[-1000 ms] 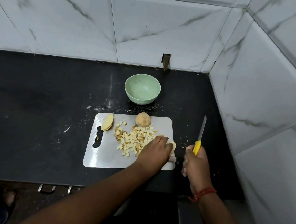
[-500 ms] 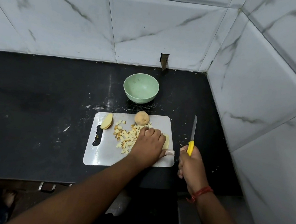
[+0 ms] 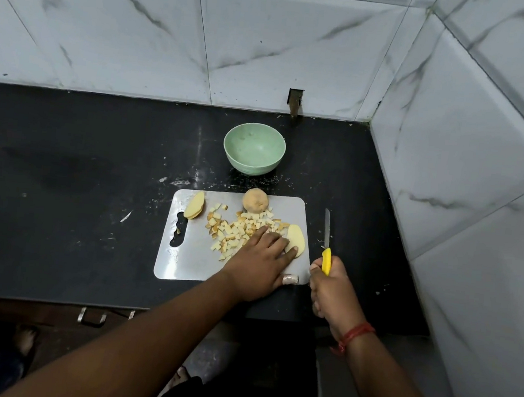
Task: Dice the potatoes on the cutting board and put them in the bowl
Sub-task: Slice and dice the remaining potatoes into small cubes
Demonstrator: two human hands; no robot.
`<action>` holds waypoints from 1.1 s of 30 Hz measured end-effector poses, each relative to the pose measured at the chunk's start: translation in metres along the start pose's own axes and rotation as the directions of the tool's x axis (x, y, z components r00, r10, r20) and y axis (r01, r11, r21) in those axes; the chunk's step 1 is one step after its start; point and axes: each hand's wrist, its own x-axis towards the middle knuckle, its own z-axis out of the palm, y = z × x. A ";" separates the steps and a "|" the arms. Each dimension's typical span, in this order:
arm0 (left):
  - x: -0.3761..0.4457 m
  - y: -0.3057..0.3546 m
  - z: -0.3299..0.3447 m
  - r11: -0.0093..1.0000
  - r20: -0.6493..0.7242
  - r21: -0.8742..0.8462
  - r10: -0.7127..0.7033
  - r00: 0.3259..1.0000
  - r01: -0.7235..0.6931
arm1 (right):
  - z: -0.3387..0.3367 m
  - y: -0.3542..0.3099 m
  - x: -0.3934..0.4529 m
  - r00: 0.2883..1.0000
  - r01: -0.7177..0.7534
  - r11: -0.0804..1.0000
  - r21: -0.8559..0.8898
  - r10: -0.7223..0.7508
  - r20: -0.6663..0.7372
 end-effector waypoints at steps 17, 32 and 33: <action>-0.002 0.012 -0.004 0.999 0.081 0.035 -0.039 0.996 0.036 | 0.006 -0.016 0.022 0.994 0.103 0.661 -0.743 -0.036 0.106; 0.007 0.004 -0.002 0.996 0.120 0.000 -0.088 0.989 0.089 | 0.011 -0.031 0.036 0.982 0.174 0.527 -0.832 -0.029 0.187; 0.006 0.005 -0.002 0.995 0.125 -0.003 -0.098 0.987 0.100 | 0.010 -0.030 0.036 0.983 0.166 0.524 -0.835 -0.023 0.181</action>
